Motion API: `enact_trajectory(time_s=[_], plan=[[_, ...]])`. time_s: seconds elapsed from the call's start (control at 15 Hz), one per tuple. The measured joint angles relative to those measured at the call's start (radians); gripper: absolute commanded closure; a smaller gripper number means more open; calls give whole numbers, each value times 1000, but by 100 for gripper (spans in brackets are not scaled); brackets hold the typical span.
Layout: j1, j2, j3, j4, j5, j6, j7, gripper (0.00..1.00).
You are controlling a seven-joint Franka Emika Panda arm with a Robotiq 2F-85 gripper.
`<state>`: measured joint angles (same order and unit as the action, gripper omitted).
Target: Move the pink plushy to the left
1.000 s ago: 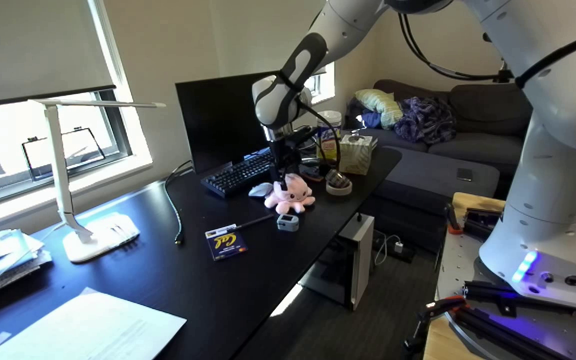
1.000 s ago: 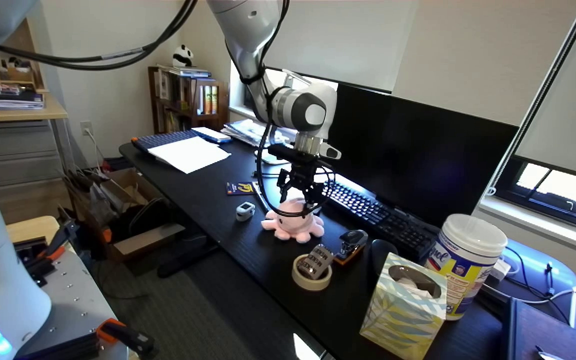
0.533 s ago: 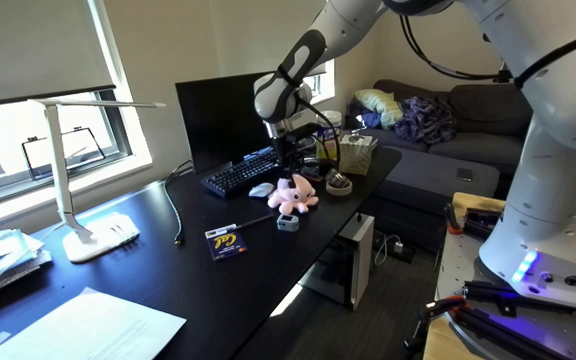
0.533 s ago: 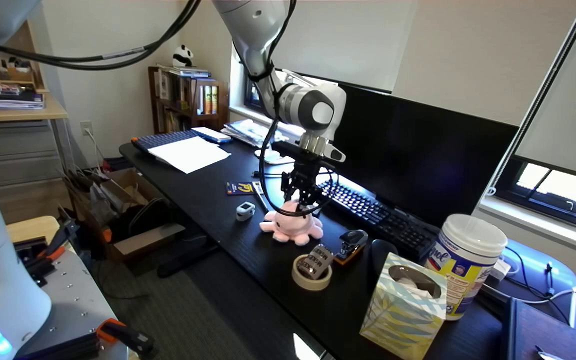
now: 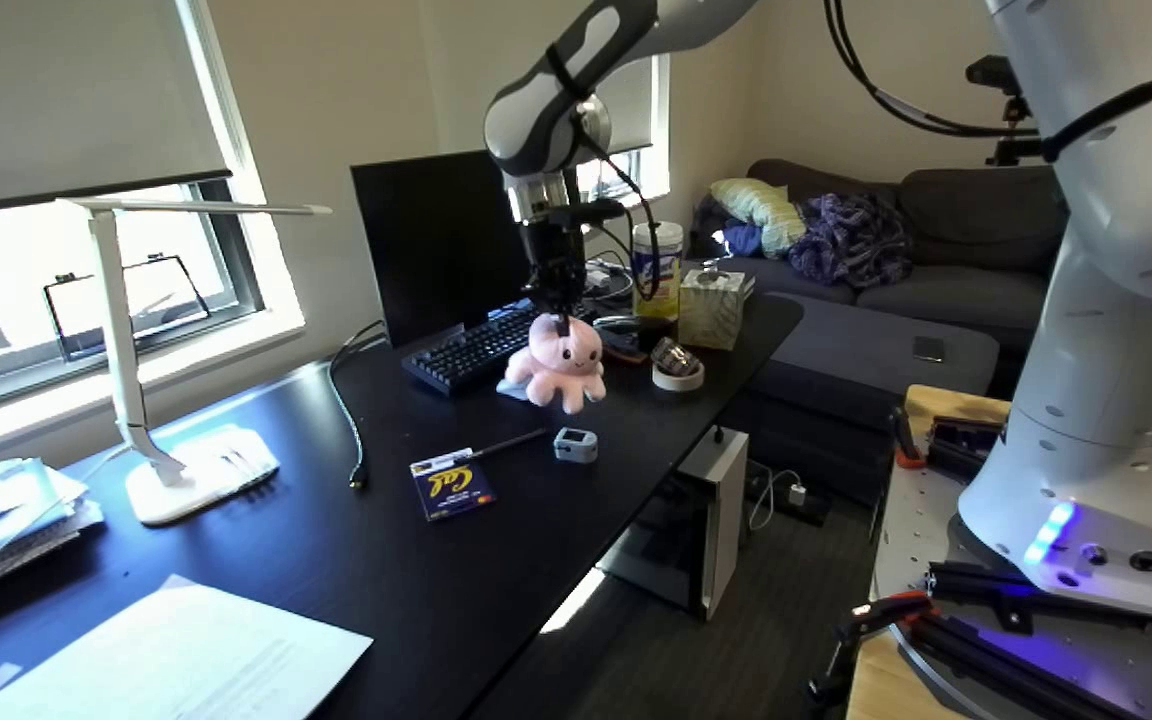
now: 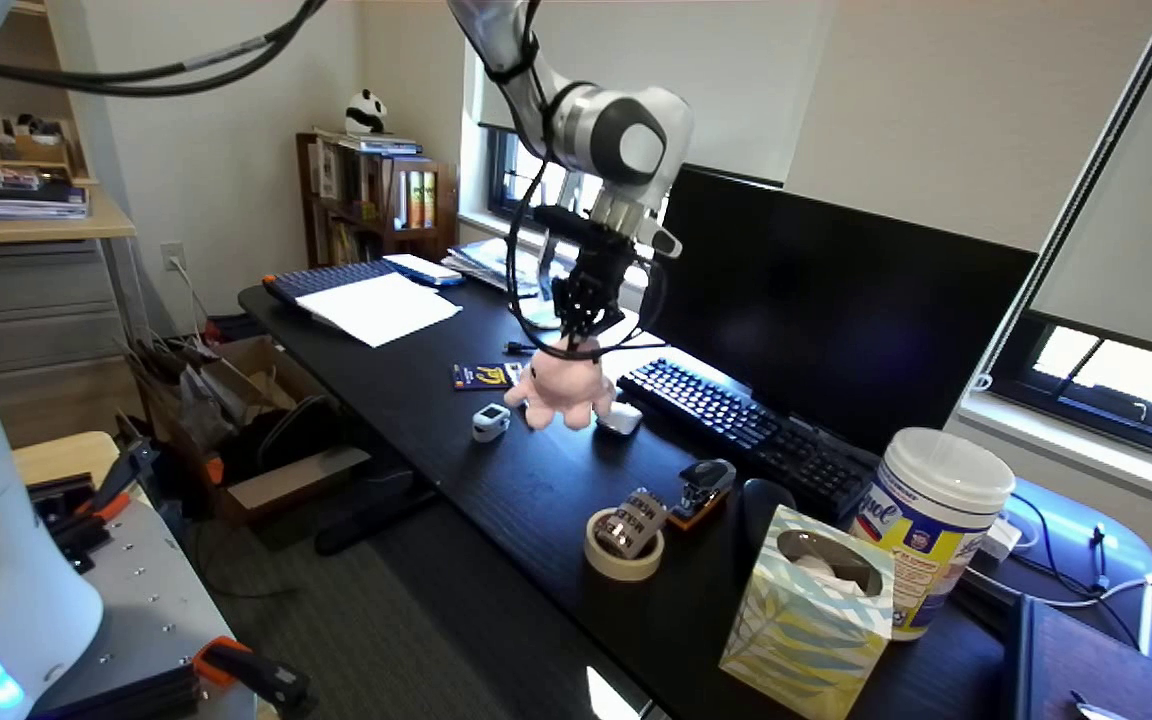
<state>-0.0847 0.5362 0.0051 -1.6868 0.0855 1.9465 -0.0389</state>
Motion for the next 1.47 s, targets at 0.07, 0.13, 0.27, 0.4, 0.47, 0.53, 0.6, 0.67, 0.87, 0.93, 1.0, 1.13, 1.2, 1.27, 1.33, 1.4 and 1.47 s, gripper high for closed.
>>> enact_trajectory(time_s=[0.07,0.13,0.27,0.4,0.47,0.53,0.6,0.67,0.87,0.93,1.0,1.13,1.2,1.27,1.33,1.4,1.47], plan=[[4,-31,10,16,6,-23,0,96],[12,-61,17,40,13,-46,1,96],[29,-99,41,112,37,-108,-2,91],[46,-114,56,165,45,-151,-2,91],[50,-115,58,170,45,-153,-2,91],[50,-113,57,170,45,-153,-2,91],[48,-108,56,170,45,-153,-2,96],[47,-105,55,170,45,-153,-4,96],[67,-92,47,194,17,-141,1,95],[86,-74,47,233,-9,-142,3,96],[110,-49,48,285,-33,-144,4,96],[165,12,49,394,-78,-150,14,96],[189,45,50,446,-93,-158,14,96],[209,80,52,496,-100,-175,13,96],[227,115,53,546,-106,-193,13,96],[243,152,53,596,-115,-203,13,96],[257,187,53,643,-123,-205,13,92]])
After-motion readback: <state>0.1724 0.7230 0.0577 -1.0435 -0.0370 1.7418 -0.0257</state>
